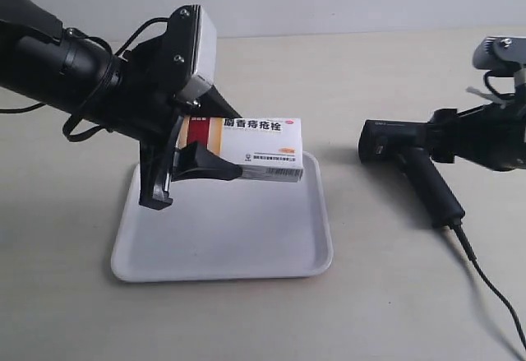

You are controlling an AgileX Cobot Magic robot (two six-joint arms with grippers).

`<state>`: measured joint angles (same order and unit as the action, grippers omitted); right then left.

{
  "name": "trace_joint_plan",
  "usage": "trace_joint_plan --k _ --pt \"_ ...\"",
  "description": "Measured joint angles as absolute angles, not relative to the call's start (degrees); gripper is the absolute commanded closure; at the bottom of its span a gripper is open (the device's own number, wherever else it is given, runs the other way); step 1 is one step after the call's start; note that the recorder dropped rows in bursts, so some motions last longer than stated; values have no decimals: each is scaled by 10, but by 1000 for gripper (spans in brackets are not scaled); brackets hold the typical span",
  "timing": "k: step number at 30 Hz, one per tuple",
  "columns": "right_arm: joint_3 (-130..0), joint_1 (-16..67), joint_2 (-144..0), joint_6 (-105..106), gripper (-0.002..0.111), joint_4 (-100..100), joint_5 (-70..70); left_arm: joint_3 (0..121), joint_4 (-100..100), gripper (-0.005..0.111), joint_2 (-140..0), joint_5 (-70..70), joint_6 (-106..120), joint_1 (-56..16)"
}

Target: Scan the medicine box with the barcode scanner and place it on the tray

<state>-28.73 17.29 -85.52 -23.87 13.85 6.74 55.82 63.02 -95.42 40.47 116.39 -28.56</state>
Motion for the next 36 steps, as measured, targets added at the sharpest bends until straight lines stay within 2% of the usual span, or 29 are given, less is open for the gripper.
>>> trace_joint_plan --k 1,9,12,13,14,15,16,17,18,20,22,25,28,32,36 --pt "-300 173 -884 -236 16 148 67 553 630 106 -954 392 1165 -286" --pt "-366 173 -1019 -235 16 215 89 547 632 106 -954 355 1167 -286" --pt "-393 173 -1051 -234 23 237 92 547 632 106 -955 355 1168 -286" --pt "-401 173 -1061 -234 28 243 92 547 632 106 -957 355 1168 -286" --pt "-406 173 -1067 -231 46 250 92 547 633 106 -959 355 1168 -286" --pt "-414 173 -1074 -223 56 256 90 547 634 106 -970 354 1169 -286" --pt "-415 173 -1075 -219 76 258 88 547 634 106 -974 353 1172 -286" --pt "-416 173 -1075 -208 84 260 84 547 634 106 -983 349 1175 -286" --pt "-416 173 -1074 -204 100 262 80 547 634 106 -987 348 1177 -286" --pt "-416 173 -1059 -197 108 265 46 547 634 106 -988 345 1179 -286" --pt "-416 173 -1020 -194 108 267 8 547 634 106 -988 345 1179 -284" --pt "-416 178 -926 -189 108 267 -51 547 644 106 -988 401 1196 -244" --pt "-416 230 -853 -162 108 267 -95 547 650 106 -988 475 1199 -190" --pt "-416 285 -843 -138 108 267 -118 547 652 106 -988 520 1199 -170" --pt "-415 295 -848 -134 108 263 -147 547 652 106 -988 528 1200 -170"
